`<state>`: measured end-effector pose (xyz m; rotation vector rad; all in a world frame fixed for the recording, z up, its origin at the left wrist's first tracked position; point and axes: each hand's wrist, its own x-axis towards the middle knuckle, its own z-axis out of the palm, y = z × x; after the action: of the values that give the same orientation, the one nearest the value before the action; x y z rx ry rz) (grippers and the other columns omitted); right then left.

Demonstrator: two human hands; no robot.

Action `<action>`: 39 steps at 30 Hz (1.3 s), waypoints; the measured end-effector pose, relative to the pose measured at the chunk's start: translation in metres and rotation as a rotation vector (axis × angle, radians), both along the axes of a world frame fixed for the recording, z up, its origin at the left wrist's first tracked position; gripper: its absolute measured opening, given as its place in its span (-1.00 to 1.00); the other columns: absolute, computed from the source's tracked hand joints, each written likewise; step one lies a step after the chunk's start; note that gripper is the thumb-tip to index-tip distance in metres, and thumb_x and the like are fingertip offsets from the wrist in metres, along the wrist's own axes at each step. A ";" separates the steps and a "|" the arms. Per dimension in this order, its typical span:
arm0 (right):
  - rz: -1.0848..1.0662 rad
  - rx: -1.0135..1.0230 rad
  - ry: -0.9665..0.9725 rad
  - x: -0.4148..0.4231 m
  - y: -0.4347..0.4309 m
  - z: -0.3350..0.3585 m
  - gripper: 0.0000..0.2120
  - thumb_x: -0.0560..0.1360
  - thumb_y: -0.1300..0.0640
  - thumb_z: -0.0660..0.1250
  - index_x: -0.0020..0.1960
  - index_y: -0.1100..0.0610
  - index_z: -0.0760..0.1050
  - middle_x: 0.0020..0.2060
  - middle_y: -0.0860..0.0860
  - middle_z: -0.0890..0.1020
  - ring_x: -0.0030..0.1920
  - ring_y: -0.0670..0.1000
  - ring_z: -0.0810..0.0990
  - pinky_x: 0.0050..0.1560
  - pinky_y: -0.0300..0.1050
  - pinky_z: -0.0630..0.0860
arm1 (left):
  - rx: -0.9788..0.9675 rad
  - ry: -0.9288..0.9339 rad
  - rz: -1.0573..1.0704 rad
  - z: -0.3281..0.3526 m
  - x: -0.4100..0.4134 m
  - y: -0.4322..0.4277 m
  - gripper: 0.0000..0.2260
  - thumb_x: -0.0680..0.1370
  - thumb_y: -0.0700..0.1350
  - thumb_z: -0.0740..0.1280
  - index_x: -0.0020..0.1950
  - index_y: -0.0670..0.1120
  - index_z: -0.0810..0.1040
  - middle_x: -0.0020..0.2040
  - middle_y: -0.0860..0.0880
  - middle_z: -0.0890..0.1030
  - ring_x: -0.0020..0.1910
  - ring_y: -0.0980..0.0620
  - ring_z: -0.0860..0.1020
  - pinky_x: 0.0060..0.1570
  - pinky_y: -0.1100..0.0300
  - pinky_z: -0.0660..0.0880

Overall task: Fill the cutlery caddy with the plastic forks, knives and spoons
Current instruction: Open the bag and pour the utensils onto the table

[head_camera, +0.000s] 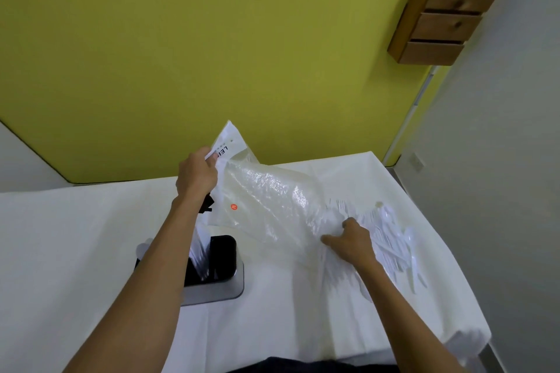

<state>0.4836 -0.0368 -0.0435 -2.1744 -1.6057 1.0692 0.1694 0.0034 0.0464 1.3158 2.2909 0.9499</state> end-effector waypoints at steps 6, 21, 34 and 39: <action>0.018 0.126 -0.089 -0.012 -0.003 0.019 -0.53 0.51 -0.06 0.39 0.28 0.23 0.47 0.19 0.13 0.61 0.18 0.15 0.57 0.11 -0.05 0.47 | 0.136 -0.032 -0.039 0.018 -0.013 -0.005 -0.71 0.70 -0.05 0.19 0.31 -0.17 0.55 0.15 -0.20 0.63 0.14 -0.24 0.55 -0.01 0.09 0.42; -0.034 0.329 0.490 -0.166 0.014 0.093 -0.70 0.46 0.14 0.41 0.17 -0.01 0.50 -0.15 0.01 0.65 -0.13 0.04 0.63 -0.17 -0.15 0.46 | 0.315 -0.460 0.211 0.039 -0.130 -0.068 -0.70 0.65 -0.02 0.19 0.00 -0.28 0.48 -0.25 -0.08 0.43 -0.33 -0.03 0.35 -0.42 0.18 0.31; 0.574 0.310 0.427 -0.380 0.002 0.104 -0.56 0.43 0.36 0.26 0.24 0.00 0.50 -0.08 0.03 0.58 -0.20 0.01 0.53 -0.29 -0.17 0.45 | 0.016 -0.151 0.760 -0.043 -0.261 -0.224 -0.39 0.61 -0.05 0.31 0.56 -0.22 0.13 0.44 -0.30 0.34 0.38 -0.33 0.36 0.25 -0.24 0.40; 0.722 0.277 0.219 -0.439 -0.025 0.061 -0.56 0.37 0.37 0.20 0.15 0.03 0.57 -0.12 -0.03 0.65 -0.08 0.03 0.60 -0.19 -0.15 0.53 | -0.118 0.115 0.650 -0.077 -0.254 -0.252 -0.34 0.63 -0.05 0.29 0.63 -0.18 0.05 0.60 -0.22 0.10 0.59 -0.21 0.06 0.48 -0.23 0.06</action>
<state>0.0449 -0.0618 0.0179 -1.2621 -2.3219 1.1063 -0.0844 -0.2488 -0.0308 0.5820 2.8825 0.9091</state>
